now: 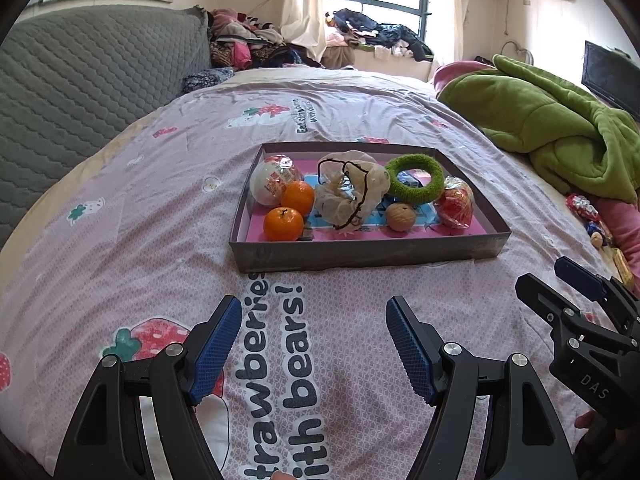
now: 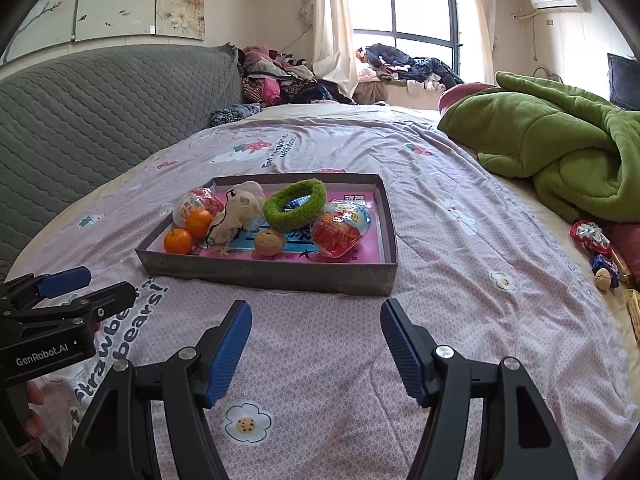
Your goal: Organize objects
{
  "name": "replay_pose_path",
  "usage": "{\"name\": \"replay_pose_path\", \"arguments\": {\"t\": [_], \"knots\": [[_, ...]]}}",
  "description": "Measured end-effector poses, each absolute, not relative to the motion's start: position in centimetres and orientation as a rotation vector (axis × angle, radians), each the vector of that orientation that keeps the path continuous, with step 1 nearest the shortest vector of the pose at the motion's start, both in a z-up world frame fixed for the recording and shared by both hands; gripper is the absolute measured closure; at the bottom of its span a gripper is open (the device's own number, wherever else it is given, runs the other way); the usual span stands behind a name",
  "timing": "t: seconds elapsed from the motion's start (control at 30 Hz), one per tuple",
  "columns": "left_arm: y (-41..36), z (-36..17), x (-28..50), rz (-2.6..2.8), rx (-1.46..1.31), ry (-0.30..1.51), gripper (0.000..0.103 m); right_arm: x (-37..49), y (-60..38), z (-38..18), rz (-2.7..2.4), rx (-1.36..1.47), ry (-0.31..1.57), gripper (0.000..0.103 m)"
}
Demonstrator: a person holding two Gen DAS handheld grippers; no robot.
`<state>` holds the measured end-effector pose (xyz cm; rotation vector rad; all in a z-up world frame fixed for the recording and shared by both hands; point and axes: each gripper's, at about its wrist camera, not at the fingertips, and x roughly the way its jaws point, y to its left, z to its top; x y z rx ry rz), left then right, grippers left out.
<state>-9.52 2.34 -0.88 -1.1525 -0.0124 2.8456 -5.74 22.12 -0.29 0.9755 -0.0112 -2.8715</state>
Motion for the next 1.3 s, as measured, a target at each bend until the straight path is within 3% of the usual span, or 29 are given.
{"name": "replay_pose_path", "arguments": {"t": [1.3], "knots": [[1.3,-4.4,-10.2,2.885,-1.164,-0.021,0.027,-6.0,23.5,-3.4,-2.892,1.037,-0.073,0.037]]}}
